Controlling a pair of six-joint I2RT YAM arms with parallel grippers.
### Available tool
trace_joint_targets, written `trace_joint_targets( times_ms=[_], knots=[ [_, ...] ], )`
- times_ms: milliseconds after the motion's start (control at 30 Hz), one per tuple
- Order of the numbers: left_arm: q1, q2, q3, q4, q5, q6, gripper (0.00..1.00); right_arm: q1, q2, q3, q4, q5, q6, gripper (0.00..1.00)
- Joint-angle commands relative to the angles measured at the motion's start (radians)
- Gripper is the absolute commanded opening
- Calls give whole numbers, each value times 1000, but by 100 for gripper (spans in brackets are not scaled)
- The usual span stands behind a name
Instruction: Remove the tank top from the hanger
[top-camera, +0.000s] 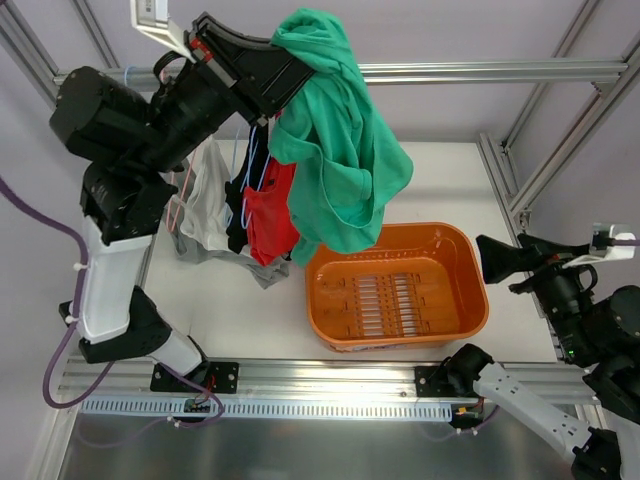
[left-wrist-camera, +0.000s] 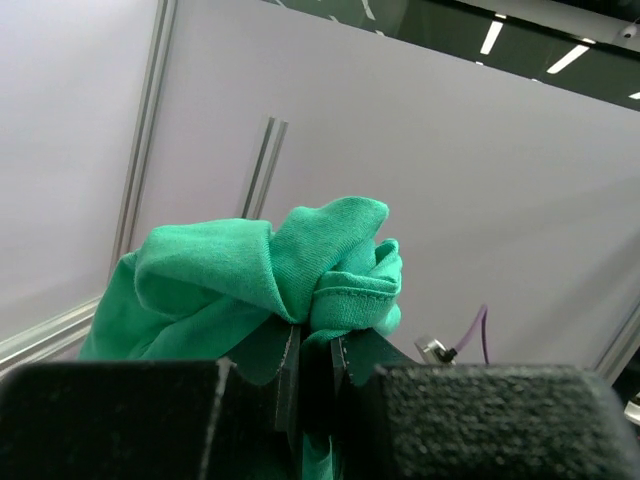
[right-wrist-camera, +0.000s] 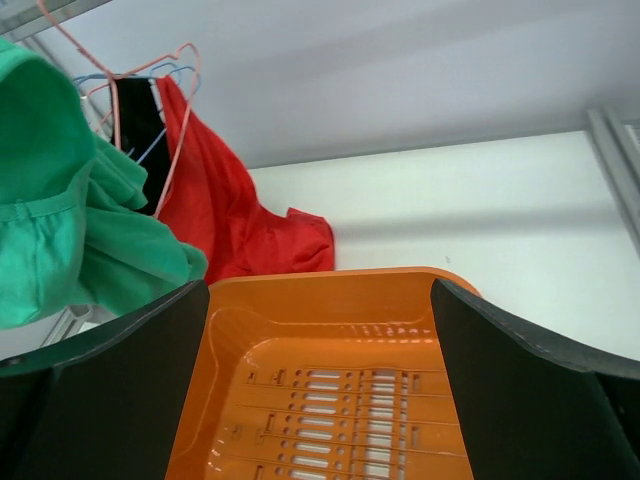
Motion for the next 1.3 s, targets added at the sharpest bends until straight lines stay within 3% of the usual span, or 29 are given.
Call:
trace_joint_targets(
  times_ms=[0, 300, 633, 900, 1033, 1267],
  knots=[
    [-9, 45, 27, 181, 18, -51, 0, 0, -22, 45, -80, 115, -26, 99],
    [-25, 186, 21, 219, 101, -136, 0, 22, -85, 80, -140, 204, -70, 100],
    [-169, 268, -102, 225, 216, -48, 0, 85, -171, 73, -153, 291, -63, 99],
    [-244, 374, -136, 227, 268, -68, 0, 137, -221, 102, -173, 364, -79, 100],
    [-255, 340, -244, 227, 208, -42, 0, 148, -231, 114, -187, 356, -76, 99],
    [-250, 184, -550, 213, -91, 41, 0, 151, -195, 123, -206, 295, -67, 99]
  ],
)
